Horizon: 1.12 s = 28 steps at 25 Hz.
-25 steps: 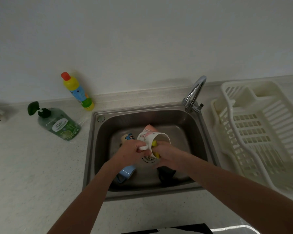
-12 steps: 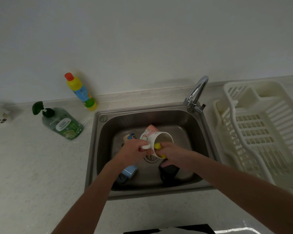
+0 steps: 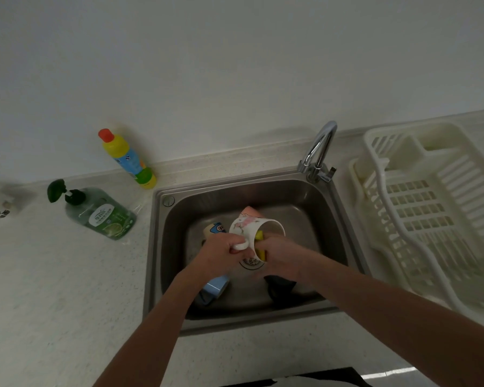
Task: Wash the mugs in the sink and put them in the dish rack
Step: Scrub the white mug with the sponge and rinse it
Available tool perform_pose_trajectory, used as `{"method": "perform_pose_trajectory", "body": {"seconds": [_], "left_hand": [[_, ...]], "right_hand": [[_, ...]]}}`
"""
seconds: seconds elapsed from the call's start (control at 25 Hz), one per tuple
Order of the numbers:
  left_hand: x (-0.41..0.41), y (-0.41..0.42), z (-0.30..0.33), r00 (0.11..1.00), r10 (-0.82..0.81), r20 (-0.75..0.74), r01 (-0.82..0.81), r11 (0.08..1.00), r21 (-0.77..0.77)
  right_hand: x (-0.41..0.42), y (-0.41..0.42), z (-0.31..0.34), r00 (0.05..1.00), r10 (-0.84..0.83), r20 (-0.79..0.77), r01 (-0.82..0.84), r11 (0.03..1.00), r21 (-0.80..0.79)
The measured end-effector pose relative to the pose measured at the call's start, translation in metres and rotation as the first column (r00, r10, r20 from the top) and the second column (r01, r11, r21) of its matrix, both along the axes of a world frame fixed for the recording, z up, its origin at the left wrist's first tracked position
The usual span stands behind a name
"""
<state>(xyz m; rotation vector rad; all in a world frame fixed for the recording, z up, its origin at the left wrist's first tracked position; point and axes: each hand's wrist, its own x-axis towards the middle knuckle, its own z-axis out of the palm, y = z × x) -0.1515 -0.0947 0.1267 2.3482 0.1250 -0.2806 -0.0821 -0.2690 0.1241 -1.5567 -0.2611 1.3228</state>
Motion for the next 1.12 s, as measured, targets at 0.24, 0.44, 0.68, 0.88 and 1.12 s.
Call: {"method": "perform_pose_trajectory", "body": {"seconds": [0.24,0.44,0.68,0.88,1.12], "left_hand": [[-0.011,-0.006,-0.014,0.986,-0.077,-0.151,0.079,0.997,0.009],[-0.001,-0.011,-0.005,0.999,0.023,-0.036,-0.023,1.0,0.018],[-0.01,0.0,-0.009,0.995,-0.012,-0.099,0.017,0.999,0.05],[-0.003,-0.013,-0.005,0.996,0.003,-0.091,0.005,0.996,0.084],[-0.013,-0.001,-0.016,0.995,0.005,-0.097,-0.001,0.999,0.049]], "right_hand": [[0.013,-0.029,-0.009,-0.081,0.878,0.471,-0.344,0.419,-0.84],[0.003,0.01,-0.002,0.794,0.384,0.472,-0.133,0.866,-0.482],[0.019,-0.021,-0.003,0.283,0.813,0.509,-0.429,0.581,-0.691],[0.005,0.012,0.008,0.698,0.535,0.476,-0.195,0.782,-0.592],[0.009,-0.017,-0.009,0.868,0.403,0.29,-0.302,0.892,-0.336]]}}
